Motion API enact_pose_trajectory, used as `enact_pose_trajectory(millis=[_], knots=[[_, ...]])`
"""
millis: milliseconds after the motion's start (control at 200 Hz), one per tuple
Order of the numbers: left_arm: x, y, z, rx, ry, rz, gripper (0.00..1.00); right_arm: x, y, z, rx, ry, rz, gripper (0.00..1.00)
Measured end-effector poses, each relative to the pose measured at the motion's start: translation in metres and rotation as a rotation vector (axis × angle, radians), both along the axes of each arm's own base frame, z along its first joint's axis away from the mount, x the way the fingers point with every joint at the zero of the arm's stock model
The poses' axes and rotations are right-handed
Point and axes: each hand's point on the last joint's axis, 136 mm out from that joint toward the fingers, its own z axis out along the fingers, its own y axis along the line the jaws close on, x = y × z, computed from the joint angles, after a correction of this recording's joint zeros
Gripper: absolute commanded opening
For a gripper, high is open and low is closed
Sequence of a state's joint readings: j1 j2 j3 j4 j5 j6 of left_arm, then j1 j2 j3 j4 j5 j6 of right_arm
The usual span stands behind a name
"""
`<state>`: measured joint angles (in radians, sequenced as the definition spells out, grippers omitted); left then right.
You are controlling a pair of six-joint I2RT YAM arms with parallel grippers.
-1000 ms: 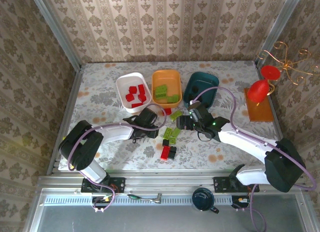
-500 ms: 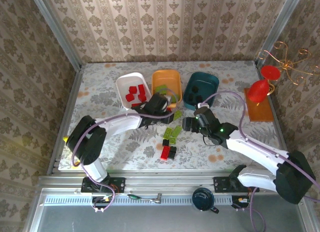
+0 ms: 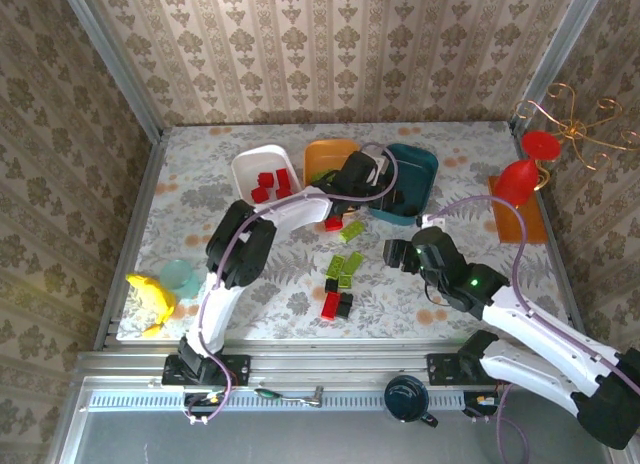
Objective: Sort the legos into containers by color
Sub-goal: Place the lego in the container.
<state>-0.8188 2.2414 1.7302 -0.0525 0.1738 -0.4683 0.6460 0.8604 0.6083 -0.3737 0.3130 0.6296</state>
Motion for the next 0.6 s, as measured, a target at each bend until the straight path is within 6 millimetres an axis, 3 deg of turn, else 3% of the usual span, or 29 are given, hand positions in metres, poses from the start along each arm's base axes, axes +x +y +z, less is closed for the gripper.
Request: enact_pose_trajectory(millis=[170,335,600], knots=[[0.005,-0.007,0.003,-0.032,0.006,0.013,0.63,-0.004,-0.003,-0.006,-0.014,0.017,0.000,0.85],[-0.003,0.003,0.019,-0.053,-0.005,0.017,0.69,-0.004,-0.002,-0.006,-0.012,0.019,0.003,0.85],[-0.049,0.052,0.087,-0.158,-0.084,0.029,0.82,-0.001,0.013,-0.022,-0.001,0.073,0.049,0.85]])
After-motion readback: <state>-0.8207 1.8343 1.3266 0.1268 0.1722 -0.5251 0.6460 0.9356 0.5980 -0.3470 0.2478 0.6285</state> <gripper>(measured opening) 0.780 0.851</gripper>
